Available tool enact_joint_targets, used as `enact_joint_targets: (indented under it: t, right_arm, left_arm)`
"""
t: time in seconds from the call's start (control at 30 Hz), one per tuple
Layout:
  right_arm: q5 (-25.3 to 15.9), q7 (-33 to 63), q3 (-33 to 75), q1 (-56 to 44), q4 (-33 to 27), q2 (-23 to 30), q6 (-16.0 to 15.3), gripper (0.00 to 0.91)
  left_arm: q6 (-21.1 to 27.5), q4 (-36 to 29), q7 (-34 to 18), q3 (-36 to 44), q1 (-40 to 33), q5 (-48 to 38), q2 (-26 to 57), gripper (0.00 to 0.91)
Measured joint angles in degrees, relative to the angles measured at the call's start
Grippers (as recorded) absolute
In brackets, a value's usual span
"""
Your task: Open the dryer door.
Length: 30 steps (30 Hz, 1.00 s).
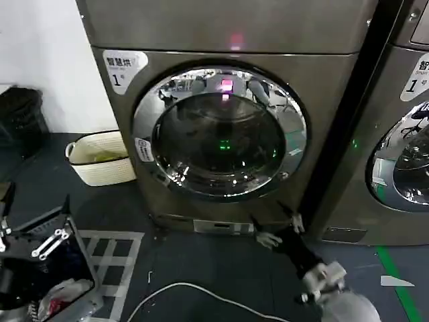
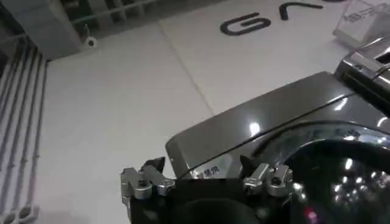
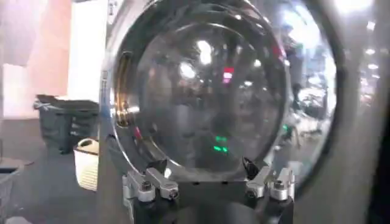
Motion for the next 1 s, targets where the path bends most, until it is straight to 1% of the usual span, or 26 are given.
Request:
enact_joint_targets:
  t: [0.23,0.53,0.8,1.0]
  right_arm:
    - [1.41,-0.20,-8.14,11.49,-3.96,0.76,0.18,0.907]
    - [1.88,-0.11,-17.56,23.38,-10.65,4.10,0.29,0.907]
    - [1.80,-0.08,-23.08,31.50,-16.95,8.48,0.38,0.907]
    - [1.75,-0.10,-25.77,35.27,-20.17,11.15,0.39,0.907]
  left_arm:
    - [0.11,-0.84,0.21,-1.12,1.08,-0.05,-1.27,0.907]
    - [0.23,-1.59,0.51,-2.30,1.88,0.12,-2.55,0.907]
    - [0.10,-1.88,0.74,-3.06,2.66,0.07,-3.39,0.907]
    - [-0.25,-1.94,0.82,-3.55,3.12,0.10,-3.94,0.907]
